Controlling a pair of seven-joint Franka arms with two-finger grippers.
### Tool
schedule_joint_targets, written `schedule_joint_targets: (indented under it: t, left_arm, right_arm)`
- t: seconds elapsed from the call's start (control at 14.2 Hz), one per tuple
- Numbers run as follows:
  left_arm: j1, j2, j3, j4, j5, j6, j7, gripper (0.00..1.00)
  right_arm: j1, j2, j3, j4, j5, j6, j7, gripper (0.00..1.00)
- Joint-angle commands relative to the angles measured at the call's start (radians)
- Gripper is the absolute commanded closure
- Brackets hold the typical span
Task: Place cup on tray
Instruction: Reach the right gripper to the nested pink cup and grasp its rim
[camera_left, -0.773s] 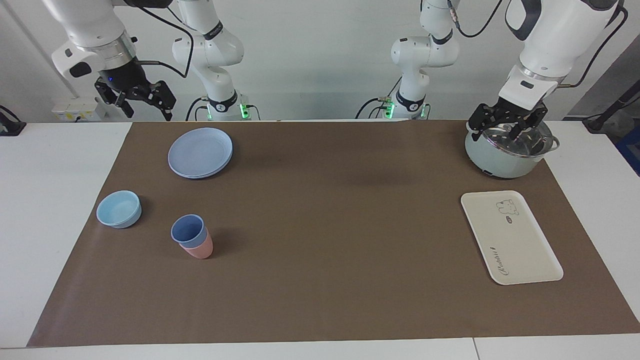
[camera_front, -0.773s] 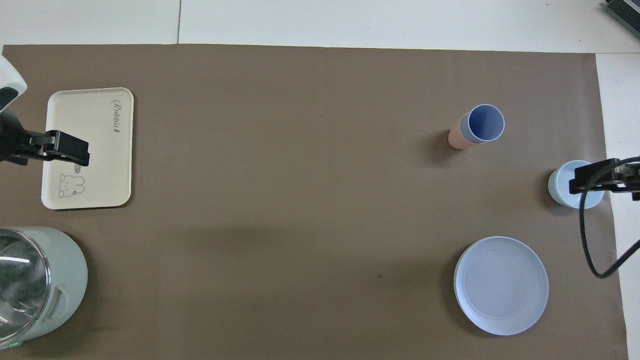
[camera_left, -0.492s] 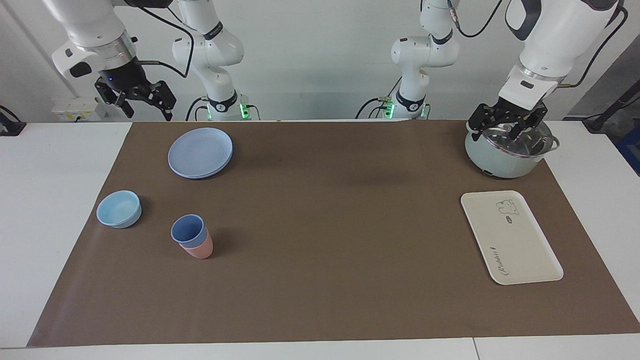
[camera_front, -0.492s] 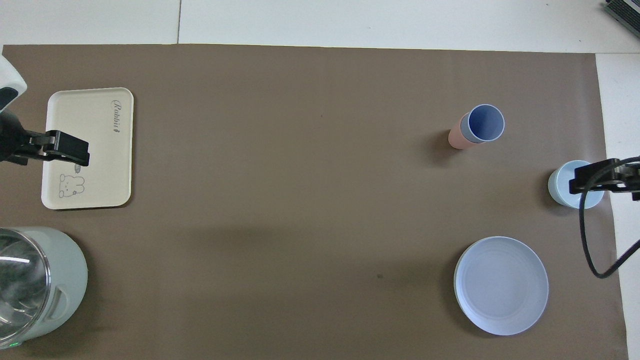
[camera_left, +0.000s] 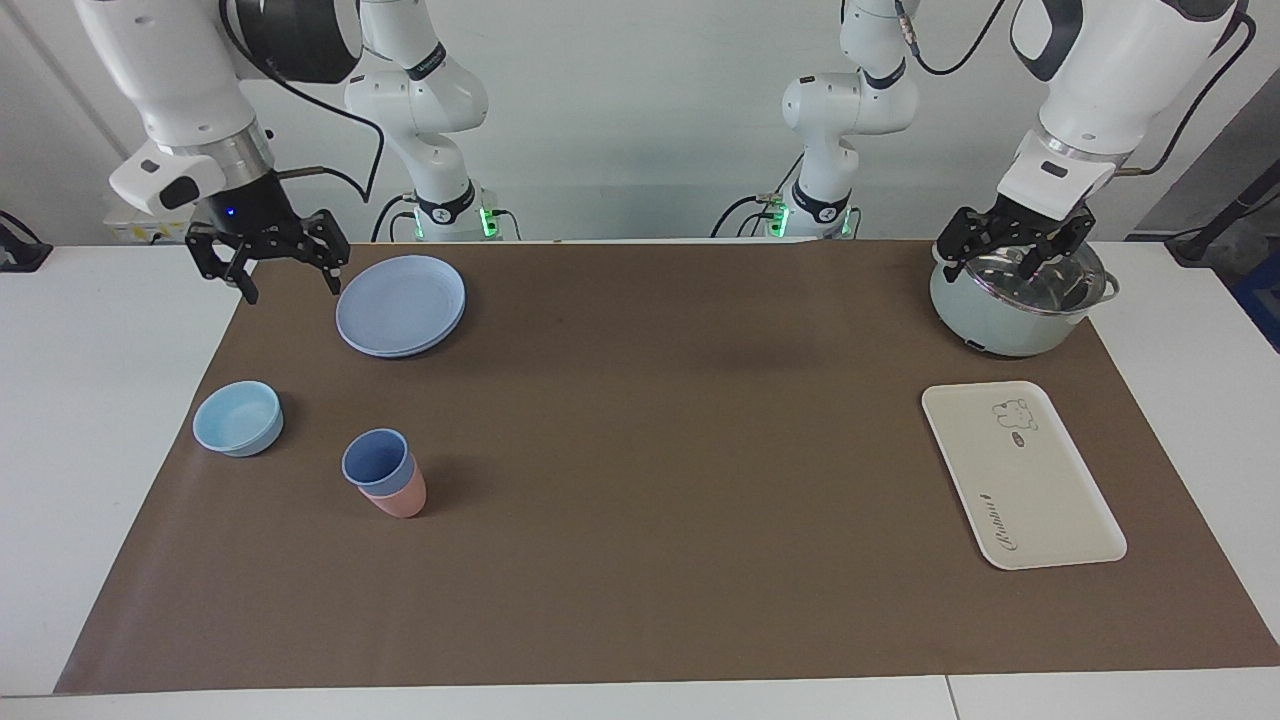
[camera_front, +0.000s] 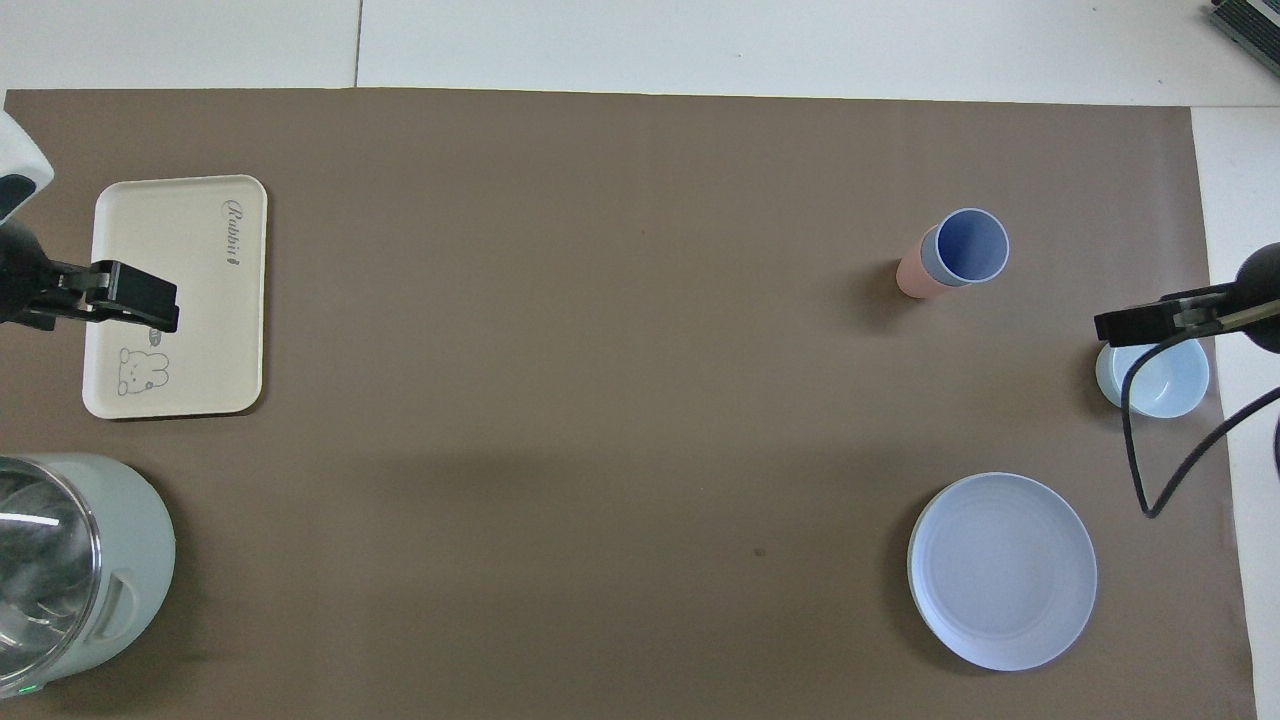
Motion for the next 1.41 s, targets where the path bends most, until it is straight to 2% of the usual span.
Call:
schedule_joint_targets:
  t: [0.0, 0.14, 0.21, 0.35, 0.49, 0.77, 1.05, 1.19, 1.34]
  left_arm:
    - [0.008, -0.026, -0.004, -0.028, 0.013, 0.005, 0.0, 0.0]
    - [0.008, -0.026, -0.004, -0.028, 0.013, 0.006, 0.0, 0.0]
    - [0.008, -0.026, -0.004, -0.029, 0.013, 0.005, 0.001, 0.0]
    - [0.008, -0.026, -0.004, -0.029, 0.013, 0.006, 0.001, 0.0]
    - [0.008, -0.026, -0.004, -0.029, 0.013, 0.006, 0.001, 0.0]
    - [0.008, -0.026, -0.004, -0.029, 0.013, 0.006, 0.001, 0.0]
    - [0.003, -0.028, -0.009, -0.028, 0.011, 0.014, -0.003, 0.0]
    - [0.008, -0.031, -0.009, -0.034, 0.006, 0.031, 0.001, 0.0]
    - [0.008, -0.05, -0.006, -0.081, -0.009, 0.077, -0.005, 0.0]
  right_arm:
    - [-0.065, -0.02, 0.001, -0.144, 0.151, 0.183, -0.285, 0.0]
    - [-0.108, -0.01, 0.001, -0.185, 0.275, 0.228, -0.508, 0.0]
    - [-0.141, 0.012, 0.001, -0.214, 0.384, 0.24, -0.638, 0.0]
    - [-0.18, 0.074, 0.001, -0.251, 0.603, 0.314, -0.969, 0.0]
    - [-0.206, 0.142, 0.001, -0.253, 0.783, 0.326, -1.178, 0.0]
    - [-0.195, 0.249, 0.001, -0.251, 1.061, 0.32, -1.448, 0.0]
    - [-0.203, 0.321, 0.003, -0.248, 1.197, 0.309, -1.619, 0.0]
    - [-0.211, 0.387, 0.001, -0.236, 1.341, 0.282, -1.815, 0.0]
    - [-0.202, 0.408, 0.001, -0.236, 1.406, 0.263, -1.834, 0.0]
